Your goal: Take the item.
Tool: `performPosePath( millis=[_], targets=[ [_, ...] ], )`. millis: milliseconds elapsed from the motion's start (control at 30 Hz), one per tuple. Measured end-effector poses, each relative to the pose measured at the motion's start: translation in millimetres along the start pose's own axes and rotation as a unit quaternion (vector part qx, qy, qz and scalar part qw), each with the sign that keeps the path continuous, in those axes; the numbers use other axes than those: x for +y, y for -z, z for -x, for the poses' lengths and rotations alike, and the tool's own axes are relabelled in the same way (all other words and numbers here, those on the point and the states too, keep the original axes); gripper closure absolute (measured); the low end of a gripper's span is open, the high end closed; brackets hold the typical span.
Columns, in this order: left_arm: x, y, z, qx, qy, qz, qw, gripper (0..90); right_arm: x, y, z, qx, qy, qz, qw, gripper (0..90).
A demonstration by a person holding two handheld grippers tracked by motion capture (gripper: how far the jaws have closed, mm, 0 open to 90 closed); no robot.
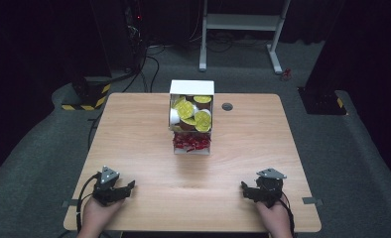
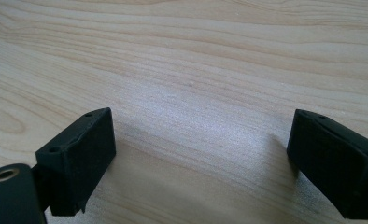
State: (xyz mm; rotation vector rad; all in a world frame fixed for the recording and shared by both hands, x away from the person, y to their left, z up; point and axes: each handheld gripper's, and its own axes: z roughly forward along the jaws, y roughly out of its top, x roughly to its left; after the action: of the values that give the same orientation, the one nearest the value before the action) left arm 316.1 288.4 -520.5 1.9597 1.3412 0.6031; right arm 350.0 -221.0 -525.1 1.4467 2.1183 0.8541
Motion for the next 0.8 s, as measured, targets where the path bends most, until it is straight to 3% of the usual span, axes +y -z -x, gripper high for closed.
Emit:
performPosePath(
  millis=[200, 467, 800],
  targets=[
    [15.0, 11.1, 9.3, -0.014, -0.004, 0.042, 0.999, 30.2, 0.0, 0.0, 0.0, 0.0, 0.0, 0.0, 1.0, 7.9],
    [32.5, 17.3, 28.2, -0.026, -0.027, 0.065, 0.9972, 32.9, 1.1, -0.8, -1.0, 0.003, 0.001, -0.003, 1.0, 7.8],
    [48.3, 14.9, 37.2, -0.041, -0.04, 0.081, 0.995, 33.2, 0.9, -0.8, -1.0, 0.003, 0.002, -0.001, 1.0, 7.9]
  ],
)
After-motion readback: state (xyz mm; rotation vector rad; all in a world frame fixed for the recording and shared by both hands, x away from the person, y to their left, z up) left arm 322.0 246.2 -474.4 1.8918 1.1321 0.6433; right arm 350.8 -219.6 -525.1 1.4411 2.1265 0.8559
